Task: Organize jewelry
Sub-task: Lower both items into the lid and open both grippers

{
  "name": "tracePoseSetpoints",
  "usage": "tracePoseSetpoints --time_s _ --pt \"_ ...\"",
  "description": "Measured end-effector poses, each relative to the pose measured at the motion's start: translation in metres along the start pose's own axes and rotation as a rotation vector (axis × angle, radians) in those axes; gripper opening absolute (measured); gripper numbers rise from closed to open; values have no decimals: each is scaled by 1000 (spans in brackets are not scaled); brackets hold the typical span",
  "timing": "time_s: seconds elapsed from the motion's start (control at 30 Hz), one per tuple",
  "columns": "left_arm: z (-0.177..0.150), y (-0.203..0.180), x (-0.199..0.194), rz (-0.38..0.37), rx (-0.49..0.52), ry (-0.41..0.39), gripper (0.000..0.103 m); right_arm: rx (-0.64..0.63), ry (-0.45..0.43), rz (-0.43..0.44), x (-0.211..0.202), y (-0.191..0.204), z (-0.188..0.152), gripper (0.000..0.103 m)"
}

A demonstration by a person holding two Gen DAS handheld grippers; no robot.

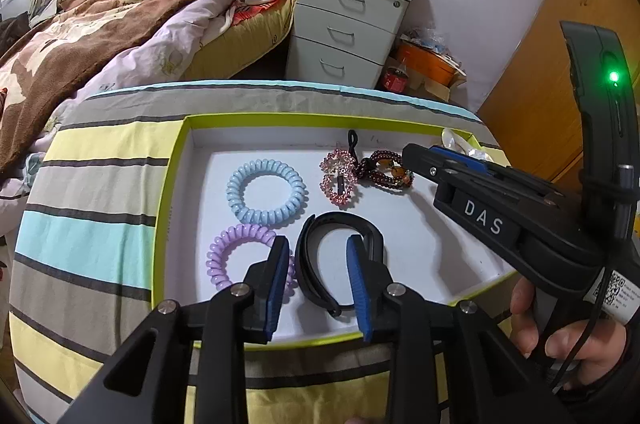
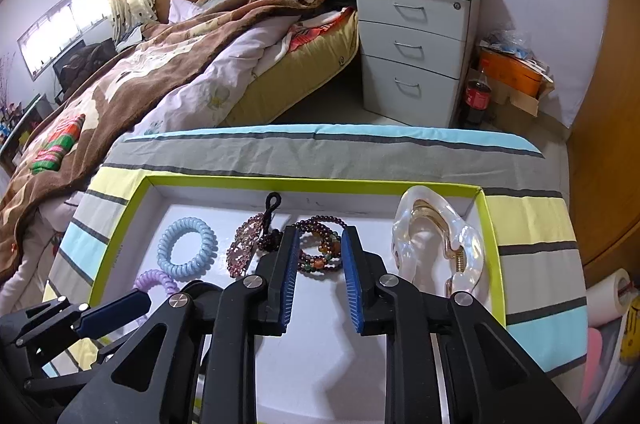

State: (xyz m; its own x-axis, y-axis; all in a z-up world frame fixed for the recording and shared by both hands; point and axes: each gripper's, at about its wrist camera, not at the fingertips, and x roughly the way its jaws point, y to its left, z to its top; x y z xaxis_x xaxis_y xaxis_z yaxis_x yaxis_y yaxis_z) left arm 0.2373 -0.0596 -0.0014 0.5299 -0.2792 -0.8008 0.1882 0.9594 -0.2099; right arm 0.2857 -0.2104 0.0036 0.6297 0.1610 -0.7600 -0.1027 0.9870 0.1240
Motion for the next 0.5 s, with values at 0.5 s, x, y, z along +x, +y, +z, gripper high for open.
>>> tracePoseSetpoints --time_s 0.5 --pt "-10 0 -29 10 3 -36 39 26 -45 17 -31 2 -7 25"
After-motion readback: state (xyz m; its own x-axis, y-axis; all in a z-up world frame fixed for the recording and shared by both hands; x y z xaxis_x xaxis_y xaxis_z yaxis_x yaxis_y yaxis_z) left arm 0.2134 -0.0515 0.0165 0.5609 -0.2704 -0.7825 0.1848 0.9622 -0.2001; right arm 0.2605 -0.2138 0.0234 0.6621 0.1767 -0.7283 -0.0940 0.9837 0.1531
